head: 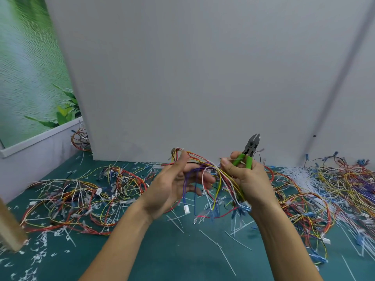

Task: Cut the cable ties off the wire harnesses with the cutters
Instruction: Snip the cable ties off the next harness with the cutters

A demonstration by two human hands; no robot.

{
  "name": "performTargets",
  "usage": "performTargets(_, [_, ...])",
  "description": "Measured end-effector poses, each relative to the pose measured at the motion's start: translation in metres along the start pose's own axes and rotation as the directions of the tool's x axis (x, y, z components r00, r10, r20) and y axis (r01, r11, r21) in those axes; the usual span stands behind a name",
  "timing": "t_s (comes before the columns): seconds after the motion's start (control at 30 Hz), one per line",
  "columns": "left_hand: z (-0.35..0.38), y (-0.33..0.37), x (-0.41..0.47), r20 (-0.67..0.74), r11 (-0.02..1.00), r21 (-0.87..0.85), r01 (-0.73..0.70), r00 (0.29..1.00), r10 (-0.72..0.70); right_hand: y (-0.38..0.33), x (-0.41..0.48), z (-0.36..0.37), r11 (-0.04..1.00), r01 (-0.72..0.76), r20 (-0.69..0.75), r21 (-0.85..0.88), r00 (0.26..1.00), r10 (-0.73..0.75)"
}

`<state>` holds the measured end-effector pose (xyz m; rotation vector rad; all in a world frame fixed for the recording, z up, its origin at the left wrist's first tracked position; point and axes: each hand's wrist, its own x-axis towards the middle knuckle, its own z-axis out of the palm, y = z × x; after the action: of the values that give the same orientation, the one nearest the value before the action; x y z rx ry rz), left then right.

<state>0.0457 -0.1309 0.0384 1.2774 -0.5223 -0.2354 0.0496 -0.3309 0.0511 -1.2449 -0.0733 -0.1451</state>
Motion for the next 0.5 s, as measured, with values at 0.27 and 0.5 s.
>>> performTargets(0.27, [-0.028,0.009,0.001,-0.363,0.926,0.362,0.105,0.931,0.036,-0.011,0.01,-0.023,0.935,-0.055,0.121,0.35,0.993,0.013])
performTargets(0.5, [-0.044,0.013,-0.002,-0.431,0.95,0.295,0.101,0.902,0.038,-0.018,0.013,-0.036,0.875,-0.05,0.128,0.481,0.992,-0.013])
